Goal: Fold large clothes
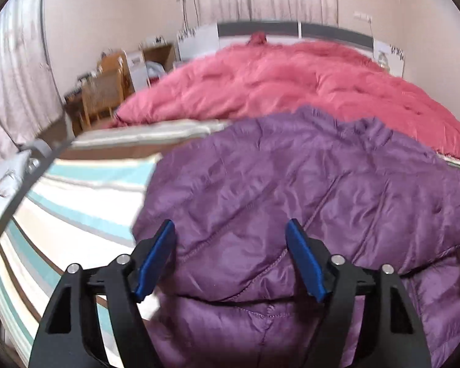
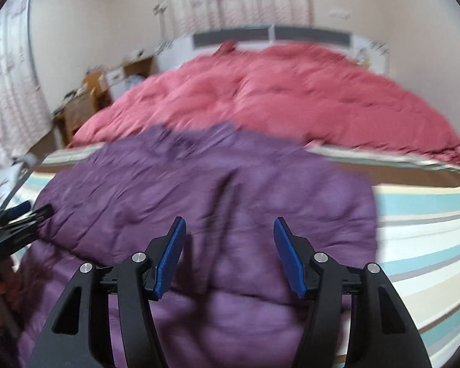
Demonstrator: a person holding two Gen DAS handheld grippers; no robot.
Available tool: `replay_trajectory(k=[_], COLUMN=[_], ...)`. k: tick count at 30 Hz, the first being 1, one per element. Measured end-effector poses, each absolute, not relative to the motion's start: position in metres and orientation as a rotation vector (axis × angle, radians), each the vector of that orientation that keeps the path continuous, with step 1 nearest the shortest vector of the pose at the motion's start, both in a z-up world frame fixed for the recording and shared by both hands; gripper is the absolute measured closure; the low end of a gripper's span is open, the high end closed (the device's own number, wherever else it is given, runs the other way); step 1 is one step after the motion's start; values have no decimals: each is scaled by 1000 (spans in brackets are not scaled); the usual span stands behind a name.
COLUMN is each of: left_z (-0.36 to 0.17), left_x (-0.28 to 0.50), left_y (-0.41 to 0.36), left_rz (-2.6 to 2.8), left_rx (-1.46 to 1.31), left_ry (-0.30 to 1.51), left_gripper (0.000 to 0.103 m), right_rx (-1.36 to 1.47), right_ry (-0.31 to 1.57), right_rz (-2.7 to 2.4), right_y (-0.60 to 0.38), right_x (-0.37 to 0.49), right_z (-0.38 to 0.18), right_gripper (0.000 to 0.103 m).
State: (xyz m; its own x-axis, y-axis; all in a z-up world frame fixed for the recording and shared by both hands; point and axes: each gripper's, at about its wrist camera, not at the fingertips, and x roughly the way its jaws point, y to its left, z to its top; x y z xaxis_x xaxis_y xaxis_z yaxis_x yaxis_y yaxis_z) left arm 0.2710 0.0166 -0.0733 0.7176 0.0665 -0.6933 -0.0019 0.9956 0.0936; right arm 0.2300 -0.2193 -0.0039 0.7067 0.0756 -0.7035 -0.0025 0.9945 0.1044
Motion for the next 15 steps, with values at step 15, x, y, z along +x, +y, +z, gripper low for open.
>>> replay_trajectory(k=[15], left_z=[-63], left_x=[280], left_y=[0], left_rz=[-48], left_rx=[107], left_ry=[750], left_gripper=[22], right_rx=[143], right_ry=[662], right_rz=[-11], right_y=[-224], right_x=[223], right_z=[22], right_gripper=[103])
